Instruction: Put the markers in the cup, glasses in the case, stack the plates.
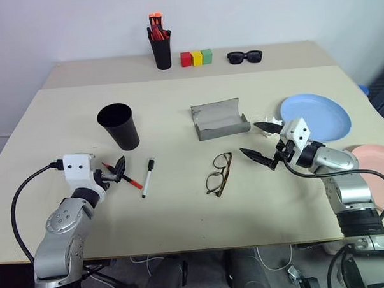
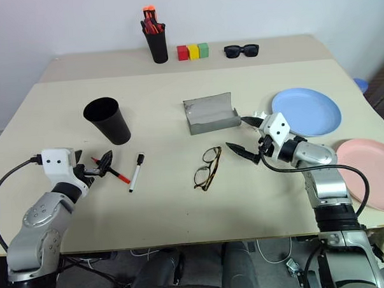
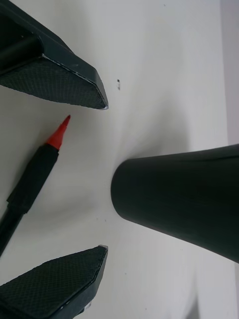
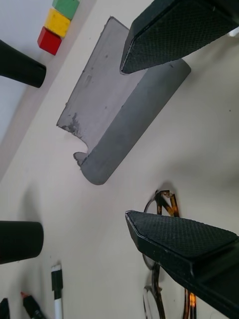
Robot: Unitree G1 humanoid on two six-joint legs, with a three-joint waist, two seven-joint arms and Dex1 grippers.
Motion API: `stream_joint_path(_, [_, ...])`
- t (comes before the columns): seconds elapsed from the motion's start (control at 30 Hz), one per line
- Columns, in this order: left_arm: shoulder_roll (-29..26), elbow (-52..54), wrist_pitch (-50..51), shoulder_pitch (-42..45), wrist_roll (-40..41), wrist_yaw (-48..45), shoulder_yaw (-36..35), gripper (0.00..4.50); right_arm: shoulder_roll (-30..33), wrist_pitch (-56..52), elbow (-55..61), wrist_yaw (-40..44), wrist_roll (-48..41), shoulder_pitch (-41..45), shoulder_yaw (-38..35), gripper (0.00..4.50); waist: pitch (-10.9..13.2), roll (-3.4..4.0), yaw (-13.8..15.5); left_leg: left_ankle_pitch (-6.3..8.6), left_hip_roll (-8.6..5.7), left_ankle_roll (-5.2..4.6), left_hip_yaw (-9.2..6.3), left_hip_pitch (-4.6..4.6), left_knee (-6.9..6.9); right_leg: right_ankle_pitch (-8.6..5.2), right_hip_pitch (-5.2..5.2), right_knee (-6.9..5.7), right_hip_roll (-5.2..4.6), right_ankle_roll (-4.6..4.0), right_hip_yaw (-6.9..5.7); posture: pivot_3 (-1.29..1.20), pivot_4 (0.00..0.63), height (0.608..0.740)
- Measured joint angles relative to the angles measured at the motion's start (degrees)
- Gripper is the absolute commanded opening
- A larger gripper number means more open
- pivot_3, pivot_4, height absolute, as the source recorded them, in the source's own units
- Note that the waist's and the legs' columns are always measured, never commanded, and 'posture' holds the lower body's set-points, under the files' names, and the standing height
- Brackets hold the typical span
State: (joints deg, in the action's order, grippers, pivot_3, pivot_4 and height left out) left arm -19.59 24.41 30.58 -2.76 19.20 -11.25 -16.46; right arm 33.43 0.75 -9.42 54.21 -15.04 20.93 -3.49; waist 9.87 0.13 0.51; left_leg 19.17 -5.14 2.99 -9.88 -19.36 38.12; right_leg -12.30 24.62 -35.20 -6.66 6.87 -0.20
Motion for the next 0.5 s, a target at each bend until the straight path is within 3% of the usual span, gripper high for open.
stream_joint_path(0.5, [-0.5, -0.1, 1.0, 1.8, 0.1, -0.5, -0.3, 4.48, -1.6, 1.1, -0.7, -0.9, -0.2, 0.4, 0.5, 4.46, 0.0, -0.01, 0.0, 0.09, 0.01, -0.15, 0.06, 0.0, 0.0, 0.01, 0.01, 0.04, 0.0, 0.01, 0.03, 0.0, 0.15, 0.74])
